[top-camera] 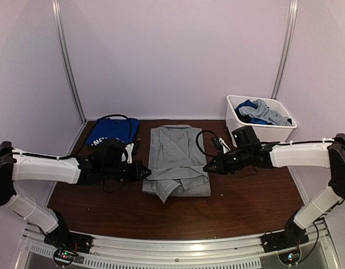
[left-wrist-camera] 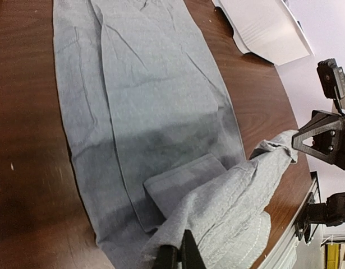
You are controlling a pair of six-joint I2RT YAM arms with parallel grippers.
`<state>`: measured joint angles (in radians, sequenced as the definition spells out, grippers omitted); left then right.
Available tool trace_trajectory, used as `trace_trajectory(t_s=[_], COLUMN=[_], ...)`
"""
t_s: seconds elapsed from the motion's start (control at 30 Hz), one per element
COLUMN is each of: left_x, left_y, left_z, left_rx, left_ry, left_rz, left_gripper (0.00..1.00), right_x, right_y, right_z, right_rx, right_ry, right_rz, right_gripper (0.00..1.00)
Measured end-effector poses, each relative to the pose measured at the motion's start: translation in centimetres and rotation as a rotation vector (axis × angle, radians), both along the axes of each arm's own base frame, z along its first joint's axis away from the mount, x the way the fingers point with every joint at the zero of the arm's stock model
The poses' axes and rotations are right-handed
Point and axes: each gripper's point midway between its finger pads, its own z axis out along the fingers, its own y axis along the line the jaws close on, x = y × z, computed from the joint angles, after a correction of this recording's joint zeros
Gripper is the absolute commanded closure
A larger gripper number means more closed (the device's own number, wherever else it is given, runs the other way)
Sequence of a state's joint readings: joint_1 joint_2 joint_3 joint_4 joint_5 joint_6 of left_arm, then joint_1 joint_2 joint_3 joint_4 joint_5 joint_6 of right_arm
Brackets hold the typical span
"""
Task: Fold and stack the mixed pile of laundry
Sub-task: Fold the rectangle-folded shirt at the center of the board.
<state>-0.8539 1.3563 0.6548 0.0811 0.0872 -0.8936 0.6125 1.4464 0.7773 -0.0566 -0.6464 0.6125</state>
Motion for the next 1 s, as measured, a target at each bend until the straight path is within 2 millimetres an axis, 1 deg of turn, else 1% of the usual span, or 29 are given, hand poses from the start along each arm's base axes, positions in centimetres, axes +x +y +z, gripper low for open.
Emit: trace_trajectory(t_s=[0.03,0.07,0.13,0.2,0.27,0.37,0.47,0.57,0.67,0.8,0.9,0.93,0.97,1.0], left_x=[1.3,2.6,5.0,7.7,9.7,12.6,14.4,15.7,15.9,16.1,16.8,17.2,17.5,17.8], left_y=[-0.1,-0.1,-0.1,0.0,0.1,-0.1,-0.4,-0.5,-0.6,-0.7,-0.8,-0.9,-1.0,-1.1], left_z=[0.2,0.3,0.4,0.1,-0.5,-2.0,-3.8,-5.3,-6.0,-6.0,-5.4,-5.1,-4.9,-4.7], left_rx=[0.003,0.007,0.011,0.012,0.008,-0.001,0.0,0.002,0.006,0.006,0.003,0.003,0.004,0.007], left_ry=[-0.007,-0.014,-0.026,-0.031,-0.03,-0.017,0.003,0.018,0.027,0.022,0.005,-0.004,-0.011,-0.015], left_rz=[0.004,0.011,0.022,0.036,0.043,0.044,0.04,0.033,0.024,0.021,0.022,0.023,0.023,0.024], left_gripper=[1.0,1.0,1.0,1.0,1.0,1.0,1.0,1.0,1.0,1.0,0.99,0.96,0.92,0.85], right_x=[1.4,2.5,4.9,7.6,9.7,12.9,15.0,15.9,16.0,16.4,16.9,17.1,17.4,17.6], right_y=[0.3,0.0,0.1,0.0,0.0,-0.1,-0.3,-0.4,-0.4,-0.5,-0.6,-0.7,-0.7,-0.8], right_z=[0.1,0.2,0.3,0.1,-0.3,-1.8,-3.9,-5.9,-6.9,-6.5,-6.0,-5.8,-5.6,-5.4], right_rx=[-0.006,-0.006,-0.01,-0.013,-0.009,-0.003,-0.008,-0.018,-0.023,-0.02,-0.013,-0.011,-0.009,-0.007], right_ry=[-0.013,-0.022,-0.034,-0.051,-0.057,-0.054,-0.034,-0.006,0.007,-0.007,-0.019,-0.023,-0.028,-0.033], right_rz=[0.006,-0.009,-0.014,-0.025,-0.032,-0.043,-0.054,-0.057,-0.053,-0.054,-0.06,-0.062,-0.065,-0.068], right_gripper=[1.0,1.0,1.0,1.0,1.0,1.0,1.0,1.0,1.0,1.0,1.0,1.0,0.99,0.92])
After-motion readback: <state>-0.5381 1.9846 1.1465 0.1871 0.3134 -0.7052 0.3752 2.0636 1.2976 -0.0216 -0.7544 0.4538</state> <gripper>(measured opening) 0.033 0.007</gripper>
